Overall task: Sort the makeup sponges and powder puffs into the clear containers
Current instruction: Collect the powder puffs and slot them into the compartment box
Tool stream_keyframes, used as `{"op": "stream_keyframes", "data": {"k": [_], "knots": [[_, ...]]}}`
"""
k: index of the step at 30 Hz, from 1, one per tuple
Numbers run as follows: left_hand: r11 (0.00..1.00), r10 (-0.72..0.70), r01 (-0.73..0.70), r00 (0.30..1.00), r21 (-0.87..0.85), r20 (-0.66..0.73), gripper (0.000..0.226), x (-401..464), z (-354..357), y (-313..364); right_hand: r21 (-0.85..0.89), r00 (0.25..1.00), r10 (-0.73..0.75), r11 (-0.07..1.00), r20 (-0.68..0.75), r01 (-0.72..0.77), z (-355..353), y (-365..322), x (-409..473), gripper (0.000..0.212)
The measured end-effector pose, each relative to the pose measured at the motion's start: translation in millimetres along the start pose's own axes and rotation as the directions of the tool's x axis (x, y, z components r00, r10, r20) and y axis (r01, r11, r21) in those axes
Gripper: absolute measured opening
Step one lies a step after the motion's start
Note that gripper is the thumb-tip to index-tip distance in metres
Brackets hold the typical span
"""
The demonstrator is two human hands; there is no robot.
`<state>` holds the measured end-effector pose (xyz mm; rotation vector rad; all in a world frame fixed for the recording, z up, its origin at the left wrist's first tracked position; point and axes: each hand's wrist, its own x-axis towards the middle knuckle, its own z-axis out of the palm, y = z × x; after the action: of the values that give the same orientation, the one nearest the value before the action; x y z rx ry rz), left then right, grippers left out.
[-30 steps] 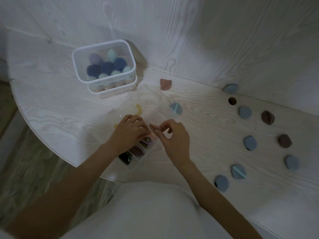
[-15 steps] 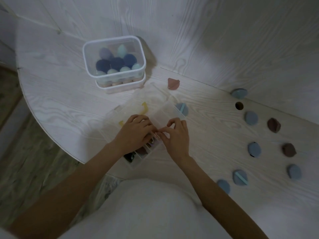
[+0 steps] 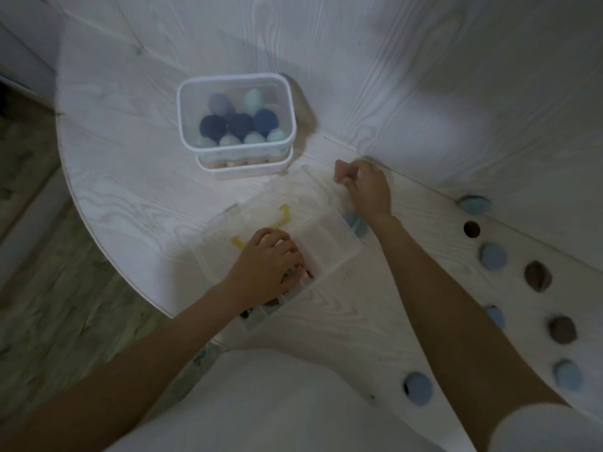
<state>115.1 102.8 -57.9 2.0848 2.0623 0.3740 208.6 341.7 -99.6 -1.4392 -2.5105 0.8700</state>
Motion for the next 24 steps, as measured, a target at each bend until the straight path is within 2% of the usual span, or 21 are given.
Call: {"op": "stream_keyframes", "data": {"k": [4, 8, 12, 15, 19, 22, 24], "knots": [[0.998, -0.029, 0.03, 0.999, 0.049, -0.013, 0.022, 7, 4, 2, -0.022, 0.999, 0.029, 0.999, -0.039, -0.03, 10, -6, 9, 0.032], [0.997, -0.075, 0.073, 0.996, 0.031, 0.058, 0.022, 14, 4, 2, 0.263, 0.974, 0.184, 0.954, -0.13, -0.145, -7, -14, -9, 0.026], [0.993, -0.12, 0.119, 0.99, 0.013, 0.068, 0.009, 17, 0, 5, 0.368, 0.948, 0.199, 0.925, -0.248, -0.098, -36, -25, -82, 0.015], [0.992, -0.129, 0.128, 0.99, 0.012, 0.05, 0.008, 16, -1, 6, 0.475, 0.938, 0.244, 0.874, -0.246, -0.103, -41, -36, -149, 0.016], [0.992, -0.113, 0.11, 0.992, 0.064, 0.056, 0.007, 14, -3, 8, 0.387, 0.967, 0.137, 0.921, -0.215, -0.045, -21, -56, -202, 0.017], [0.992, -0.081, 0.067, 0.988, 0.105, 0.129, 0.021, 11, -6, 9, 0.187, 0.975, -0.007, 0.981, -0.222, 0.05, 1, -59, -206, 0.019], [0.994, -0.063, 0.049, 0.987, 0.096, 0.148, 0.025, 6, -6, 9, 0.078, 0.98, -0.045, 0.995, -0.196, 0.061, 15, -57, -199, 0.017]]}}
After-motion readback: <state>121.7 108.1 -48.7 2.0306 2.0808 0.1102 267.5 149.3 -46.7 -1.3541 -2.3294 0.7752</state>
